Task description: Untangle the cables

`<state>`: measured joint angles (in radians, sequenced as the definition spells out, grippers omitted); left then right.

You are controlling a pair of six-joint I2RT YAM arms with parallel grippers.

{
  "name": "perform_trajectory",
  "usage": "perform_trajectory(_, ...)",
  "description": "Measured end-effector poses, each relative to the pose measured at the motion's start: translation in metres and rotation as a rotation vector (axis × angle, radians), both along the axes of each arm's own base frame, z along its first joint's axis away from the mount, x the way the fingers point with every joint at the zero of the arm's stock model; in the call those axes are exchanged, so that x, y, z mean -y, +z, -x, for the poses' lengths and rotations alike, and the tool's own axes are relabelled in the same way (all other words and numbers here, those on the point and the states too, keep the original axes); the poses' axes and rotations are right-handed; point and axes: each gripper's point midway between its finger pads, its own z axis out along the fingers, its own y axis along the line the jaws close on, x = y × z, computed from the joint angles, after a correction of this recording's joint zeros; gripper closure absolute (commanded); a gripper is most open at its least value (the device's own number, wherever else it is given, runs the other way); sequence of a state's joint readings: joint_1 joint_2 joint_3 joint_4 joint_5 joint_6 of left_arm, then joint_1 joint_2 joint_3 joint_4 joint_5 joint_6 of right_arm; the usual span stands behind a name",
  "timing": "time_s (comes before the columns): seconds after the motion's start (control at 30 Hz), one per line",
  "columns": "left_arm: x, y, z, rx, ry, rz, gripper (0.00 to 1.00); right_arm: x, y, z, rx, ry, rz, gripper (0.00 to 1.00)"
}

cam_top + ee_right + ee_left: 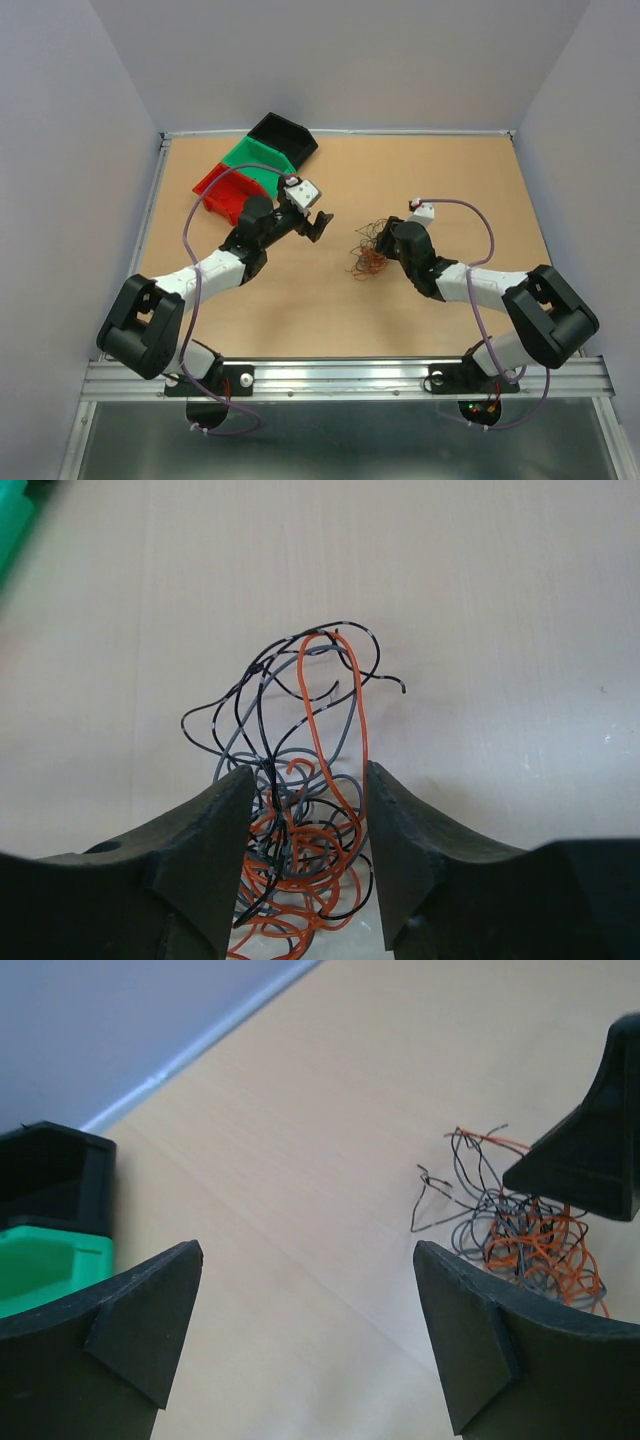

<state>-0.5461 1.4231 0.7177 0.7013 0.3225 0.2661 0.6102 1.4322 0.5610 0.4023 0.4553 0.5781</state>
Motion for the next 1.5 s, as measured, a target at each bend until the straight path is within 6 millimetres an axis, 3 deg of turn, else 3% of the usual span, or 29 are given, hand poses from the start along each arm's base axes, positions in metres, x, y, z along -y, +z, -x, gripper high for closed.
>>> perform_trajectory(0.1, -0.004, 0.017, 0.003, 0.051, 0.0, 0.031, 0.01, -0.005, -0.004, 0.001, -0.018, 0.023, -0.002, 0.65)
perform_trajectory(0.13, -0.002, 0.019, 0.004, 0.057, -0.01, 0.034, 0.01, -0.006, -0.004, 0.001, -0.019, 0.031, 0.001, 0.76)
perform_trajectory(0.2, -0.001, 0.017, 0.005, 0.055, -0.024, 0.028, 0.01, -0.008, -0.003, 0.001, -0.018, 0.041, 0.0, 0.86)
perform_trajectory(0.23, 0.0, 0.015, 0.006, 0.053, -0.034, 0.023, 0.01, -0.008, -0.003, 0.001, -0.018, 0.048, 0.003, 0.97)
perform_trajectory(0.27, 0.002, 0.013, 0.008, 0.051, -0.05, 0.018, 0.01, -0.009, -0.002, 0.001, -0.018, 0.05, 0.002, 0.99)
perform_trajectory(0.4, 0.009, 0.004, 0.016, 0.044, -0.125, -0.008, 0.01, -0.014, 0.003, 0.003, -0.012, 0.083, -0.011, 1.0)
perform_trajectory(0.47, 0.013, 0.0, 0.023, 0.035, -0.169, -0.018, 0.01, -0.025, 0.016, 0.004, 0.022, 0.139, -0.05, 1.0)
perform_trajectory(0.63, 0.019, -0.006, 0.034, 0.024, -0.246, -0.033, 0.01, -0.08, 0.068, 0.035, 0.201, 0.42, -0.134, 1.0)
perform_trajectory(0.8, 0.021, -0.007, 0.038, 0.033, -0.275, -0.047, 0.02, -0.118, 0.092, 0.062, 0.298, 0.622, -0.156, 0.99)
perform_trajectory(1.1, 0.021, -0.013, 0.048, 0.033, -0.334, -0.082, 0.15, -0.125, 0.093, 0.069, 0.322, 0.687, -0.141, 0.99)
perform_trajectory(1.5, 0.021, -0.023, 0.051, -0.002, -0.357, -0.106, 0.18, -0.124, 0.091, 0.069, 0.324, 0.687, -0.139, 1.0)
